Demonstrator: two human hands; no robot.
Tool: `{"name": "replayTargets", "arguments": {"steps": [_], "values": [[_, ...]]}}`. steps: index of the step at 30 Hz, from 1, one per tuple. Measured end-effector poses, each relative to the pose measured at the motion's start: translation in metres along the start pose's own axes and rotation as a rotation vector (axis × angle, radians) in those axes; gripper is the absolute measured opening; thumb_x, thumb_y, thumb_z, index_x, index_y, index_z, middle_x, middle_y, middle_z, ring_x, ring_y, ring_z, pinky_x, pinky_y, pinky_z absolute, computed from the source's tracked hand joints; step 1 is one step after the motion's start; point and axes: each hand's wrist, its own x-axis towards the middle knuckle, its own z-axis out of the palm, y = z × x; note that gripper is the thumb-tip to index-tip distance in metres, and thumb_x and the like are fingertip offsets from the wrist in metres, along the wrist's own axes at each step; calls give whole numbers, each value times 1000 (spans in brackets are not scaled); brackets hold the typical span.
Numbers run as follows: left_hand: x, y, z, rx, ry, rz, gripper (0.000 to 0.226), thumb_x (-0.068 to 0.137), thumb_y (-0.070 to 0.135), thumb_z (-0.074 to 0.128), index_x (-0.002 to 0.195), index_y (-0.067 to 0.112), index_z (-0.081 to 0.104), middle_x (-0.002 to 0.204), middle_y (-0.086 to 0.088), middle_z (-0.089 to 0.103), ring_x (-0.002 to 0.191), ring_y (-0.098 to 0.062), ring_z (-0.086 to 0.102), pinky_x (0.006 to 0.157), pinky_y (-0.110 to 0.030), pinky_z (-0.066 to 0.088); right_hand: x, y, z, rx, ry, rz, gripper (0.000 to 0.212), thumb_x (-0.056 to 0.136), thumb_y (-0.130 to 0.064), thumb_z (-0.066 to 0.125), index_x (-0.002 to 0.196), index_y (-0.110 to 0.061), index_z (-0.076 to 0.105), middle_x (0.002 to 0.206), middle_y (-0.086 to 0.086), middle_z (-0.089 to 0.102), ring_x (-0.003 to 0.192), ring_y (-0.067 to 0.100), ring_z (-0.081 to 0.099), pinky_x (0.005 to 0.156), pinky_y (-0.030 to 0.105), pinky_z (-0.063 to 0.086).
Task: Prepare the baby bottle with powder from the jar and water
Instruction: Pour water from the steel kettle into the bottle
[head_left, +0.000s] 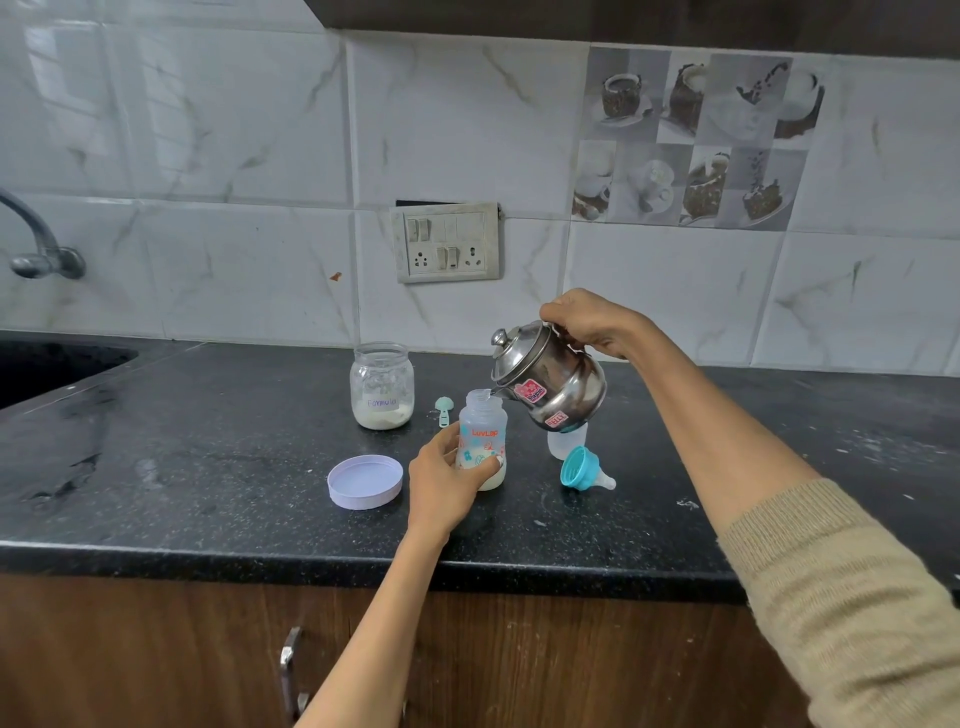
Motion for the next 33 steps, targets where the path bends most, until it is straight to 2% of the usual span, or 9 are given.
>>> {"name": "replayTargets", "arguments": {"steps": [6,12,33], "values": [[0,1,0,-2,-1,-5,68,72,15,79,133,15,51,127,-6,61,112,-16,60,97,-32,48,1,-4,-2,-30,3,2,36,88,-10,42,57,-19,27,58,2,21,53,14,18,53,30,15],[-1,1,0,-8,3,13,62,71,14,78,128,17,55,122,-4,64,103,-12,61,91,-28,48,0,-7,-2,-39,-6,-6,38,89,-9,42,57,-19,25,58,2,19,53,14,17,53,30,15],[0,1,-1,3,-3,-11,69,72,16,79,134,15,50,129,-6,60,114,-16,58,97,-32,48,-2,-9,-3,-62,-5,1,37,90,-10,42,58,-19,26,59,2,20,53,15,18,52,29,17]]}}
